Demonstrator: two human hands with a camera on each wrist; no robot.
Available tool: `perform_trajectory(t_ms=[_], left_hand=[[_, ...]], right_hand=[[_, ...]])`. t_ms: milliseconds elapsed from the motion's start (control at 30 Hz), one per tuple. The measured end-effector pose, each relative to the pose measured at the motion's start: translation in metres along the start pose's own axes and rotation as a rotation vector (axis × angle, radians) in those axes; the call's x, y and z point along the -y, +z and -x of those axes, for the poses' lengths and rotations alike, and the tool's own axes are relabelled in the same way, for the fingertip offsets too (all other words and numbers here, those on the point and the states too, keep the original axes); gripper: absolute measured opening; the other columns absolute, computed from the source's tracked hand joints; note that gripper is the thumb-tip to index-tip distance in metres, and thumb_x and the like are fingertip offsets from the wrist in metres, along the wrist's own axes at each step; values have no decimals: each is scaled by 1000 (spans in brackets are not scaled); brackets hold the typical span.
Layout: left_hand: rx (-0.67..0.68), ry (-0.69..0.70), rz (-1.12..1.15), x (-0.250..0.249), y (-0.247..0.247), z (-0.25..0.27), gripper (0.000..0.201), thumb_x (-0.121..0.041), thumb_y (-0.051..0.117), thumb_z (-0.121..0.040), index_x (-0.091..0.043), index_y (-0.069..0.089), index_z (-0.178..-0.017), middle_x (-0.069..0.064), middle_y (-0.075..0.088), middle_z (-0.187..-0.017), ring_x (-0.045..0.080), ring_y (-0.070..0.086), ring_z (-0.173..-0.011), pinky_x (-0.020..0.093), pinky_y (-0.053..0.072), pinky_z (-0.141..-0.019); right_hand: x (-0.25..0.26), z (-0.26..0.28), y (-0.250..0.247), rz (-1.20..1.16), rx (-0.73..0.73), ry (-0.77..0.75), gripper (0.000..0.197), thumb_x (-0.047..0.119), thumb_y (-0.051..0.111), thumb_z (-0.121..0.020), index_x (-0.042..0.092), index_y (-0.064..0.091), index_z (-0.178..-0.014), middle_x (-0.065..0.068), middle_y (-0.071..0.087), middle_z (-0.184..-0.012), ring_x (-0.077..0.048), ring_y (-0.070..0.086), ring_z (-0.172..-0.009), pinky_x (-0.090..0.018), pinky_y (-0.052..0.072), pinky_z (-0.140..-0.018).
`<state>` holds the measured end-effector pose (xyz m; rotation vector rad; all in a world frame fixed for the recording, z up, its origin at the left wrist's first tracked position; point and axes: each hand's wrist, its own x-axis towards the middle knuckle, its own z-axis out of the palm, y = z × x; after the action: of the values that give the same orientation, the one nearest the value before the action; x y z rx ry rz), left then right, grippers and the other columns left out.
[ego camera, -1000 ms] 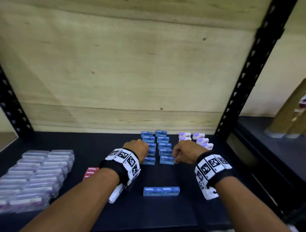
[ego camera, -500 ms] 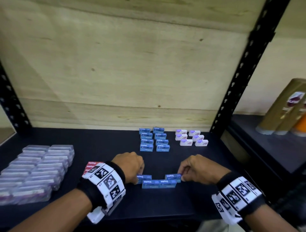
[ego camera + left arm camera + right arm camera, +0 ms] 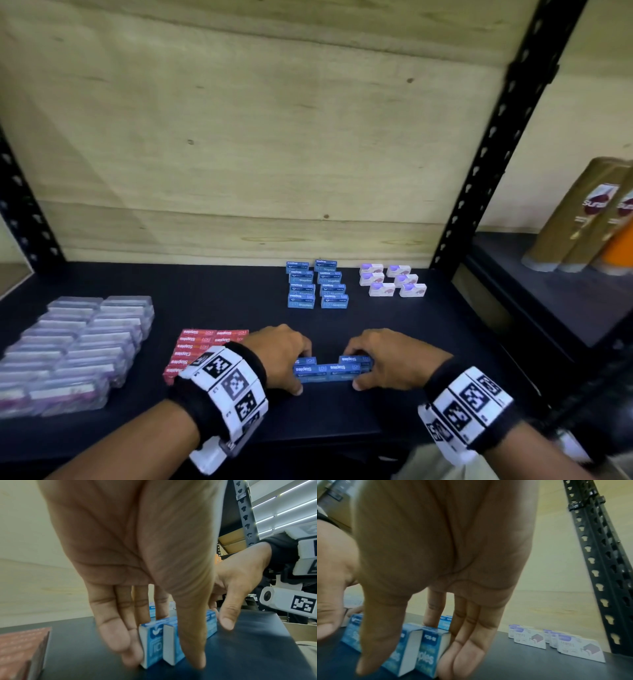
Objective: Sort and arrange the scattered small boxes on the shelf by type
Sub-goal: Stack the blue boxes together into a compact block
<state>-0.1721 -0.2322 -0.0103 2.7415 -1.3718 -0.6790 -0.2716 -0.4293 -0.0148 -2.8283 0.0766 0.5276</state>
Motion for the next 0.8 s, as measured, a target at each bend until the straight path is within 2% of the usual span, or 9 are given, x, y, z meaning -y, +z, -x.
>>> perform_trajectory(t_ms=[167, 400, 800], left_hand=[[-19, 32, 20, -7, 1, -5, 40, -35, 74, -81, -29, 60, -117, -3, 61, -111, 17, 60, -98, 29, 47, -76], [-43, 51, 34, -10, 3, -12, 35, -30, 75, -80, -27, 61, -113, -2, 62, -108, 16, 60, -94, 27, 45, -71], [-63, 30, 38, -9, 7, -13, 37, -31, 75, -80, -27, 61, -115, -1, 62, -110, 19, 60, -98, 34, 52, -81]], right_hand=[[11, -6, 2, 20, -25, -22, 34, 34, 71, -85, 31, 61, -118, 4, 59, -116, -15, 56, -102, -30, 47, -85], [19, -11, 8, 24, -62, -24, 32, 32, 70, -85, 29, 60, -115, 3, 58, -114, -16, 55, -100, -28, 43, -78], [23, -11, 11, 59, -61, -10, 34, 33, 68, -87, 25, 58, -118, -2, 55, -117, -23, 56, -106, -33, 46, -83]])
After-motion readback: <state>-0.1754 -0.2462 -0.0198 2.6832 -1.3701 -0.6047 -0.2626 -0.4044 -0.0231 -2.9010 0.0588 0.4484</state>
